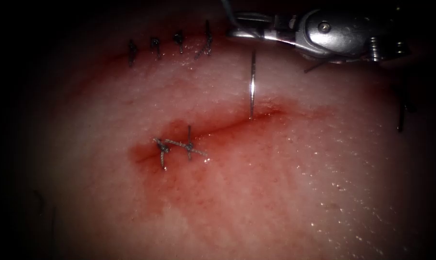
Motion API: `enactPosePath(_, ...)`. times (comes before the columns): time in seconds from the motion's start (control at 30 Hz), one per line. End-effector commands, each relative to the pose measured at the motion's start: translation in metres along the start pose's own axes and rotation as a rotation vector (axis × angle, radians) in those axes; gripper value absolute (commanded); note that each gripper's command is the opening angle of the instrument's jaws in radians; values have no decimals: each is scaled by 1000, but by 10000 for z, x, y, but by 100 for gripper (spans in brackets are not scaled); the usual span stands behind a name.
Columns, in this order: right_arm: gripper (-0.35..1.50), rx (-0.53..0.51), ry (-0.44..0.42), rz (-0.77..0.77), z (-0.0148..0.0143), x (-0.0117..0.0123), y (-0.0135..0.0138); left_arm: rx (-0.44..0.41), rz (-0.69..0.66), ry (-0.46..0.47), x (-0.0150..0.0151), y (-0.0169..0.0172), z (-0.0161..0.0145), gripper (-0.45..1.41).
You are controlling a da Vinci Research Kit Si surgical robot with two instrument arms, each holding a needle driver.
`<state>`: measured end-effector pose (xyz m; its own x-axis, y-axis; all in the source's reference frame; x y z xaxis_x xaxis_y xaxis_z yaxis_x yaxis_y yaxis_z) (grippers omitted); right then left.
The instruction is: Wound Closure
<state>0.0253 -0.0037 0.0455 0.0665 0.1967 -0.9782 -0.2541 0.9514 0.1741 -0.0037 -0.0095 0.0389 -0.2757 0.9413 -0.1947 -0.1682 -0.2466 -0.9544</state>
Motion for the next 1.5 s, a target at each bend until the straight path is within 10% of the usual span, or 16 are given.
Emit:
enactPosePath(0.03,-35,8,-4,-6,11,-7,-5,75,-6,1,-5,-6,7,-45)
enactPosePath(0.2,-35,21,-9,-18,17,-15,-9,251,186,46,6,-35,11,113)
enactPosePath(0.4,-35,33,-3,-41,20,-34,-11,196,260,310,16,-58,25,140)
enactPosePath(0.73,-35,52,46,-108,40,-68,-21,256,404,416,43,-52,34,123)
enactPosePath(0.9,-35,78,65,-155,50,-73,-26,208,441,421,48,-33,80,34)
enactPosePath(1.0,-35,89,76,-179,50,-73,-27,229,461,429,53,-32,96,20)
enactPosePath(1.5,-35,149,122,-365,53,-73,-27,325,488,348,70,-72,180,25)
